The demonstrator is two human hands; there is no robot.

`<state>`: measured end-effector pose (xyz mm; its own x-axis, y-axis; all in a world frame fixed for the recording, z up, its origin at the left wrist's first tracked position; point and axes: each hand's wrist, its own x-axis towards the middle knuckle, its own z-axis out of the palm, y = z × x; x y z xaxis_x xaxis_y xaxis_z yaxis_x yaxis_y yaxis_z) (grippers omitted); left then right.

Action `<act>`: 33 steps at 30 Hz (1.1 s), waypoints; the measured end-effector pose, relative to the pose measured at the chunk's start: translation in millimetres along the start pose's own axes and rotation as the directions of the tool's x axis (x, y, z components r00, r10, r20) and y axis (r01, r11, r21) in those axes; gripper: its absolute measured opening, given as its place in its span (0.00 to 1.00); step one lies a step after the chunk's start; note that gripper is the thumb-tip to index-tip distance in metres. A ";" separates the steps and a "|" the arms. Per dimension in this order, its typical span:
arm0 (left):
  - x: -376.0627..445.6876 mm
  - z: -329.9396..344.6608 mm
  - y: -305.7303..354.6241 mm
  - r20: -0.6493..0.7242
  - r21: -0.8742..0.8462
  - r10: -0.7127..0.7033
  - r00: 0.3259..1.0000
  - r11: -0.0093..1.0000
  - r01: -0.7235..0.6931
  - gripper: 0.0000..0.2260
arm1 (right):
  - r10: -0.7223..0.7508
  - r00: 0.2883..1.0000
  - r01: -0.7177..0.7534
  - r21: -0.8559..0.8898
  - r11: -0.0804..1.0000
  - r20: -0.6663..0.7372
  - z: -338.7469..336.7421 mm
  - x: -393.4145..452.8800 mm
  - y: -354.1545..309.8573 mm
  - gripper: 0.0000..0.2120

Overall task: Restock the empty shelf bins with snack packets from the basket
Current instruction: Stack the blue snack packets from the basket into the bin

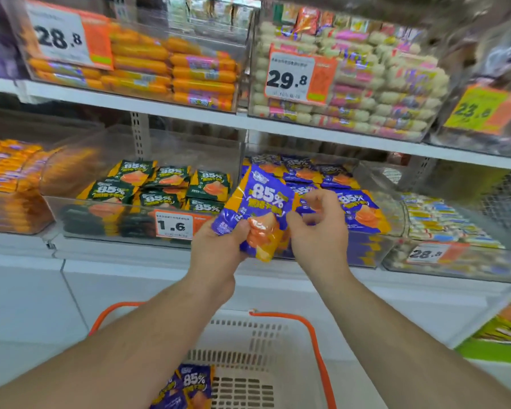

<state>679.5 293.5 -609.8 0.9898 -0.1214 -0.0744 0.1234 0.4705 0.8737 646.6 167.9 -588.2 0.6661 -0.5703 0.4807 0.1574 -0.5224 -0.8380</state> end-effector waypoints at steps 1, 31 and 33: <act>1.3 8.2 0.8 0.006 -0.035 0.013 1.000 0.999 -0.013 0.07 | 0.076 0.997 -0.078 0.059 0.995 0.026 -0.3 0.1 -1.9 0.14; 58.7 35.4 -36.9 0.679 0.711 0.103 0.727 -0.342 -0.614 0.26 | 0.297 0.954 -0.255 -0.395 0.882 0.047 -26.8 98.9 57.9 0.22; 59.5 34.8 -39.9 0.675 0.715 0.107 0.730 -0.342 -0.610 0.26 | 0.278 0.959 -0.232 -0.409 0.882 0.056 -28.6 99.1 60.4 0.22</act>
<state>731.0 237.2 -632.4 0.6881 -0.6280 0.3635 -0.6969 -0.7116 0.0897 701.2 61.7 -583.9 0.7234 -0.6566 0.2132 -0.3142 -0.5881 -0.7452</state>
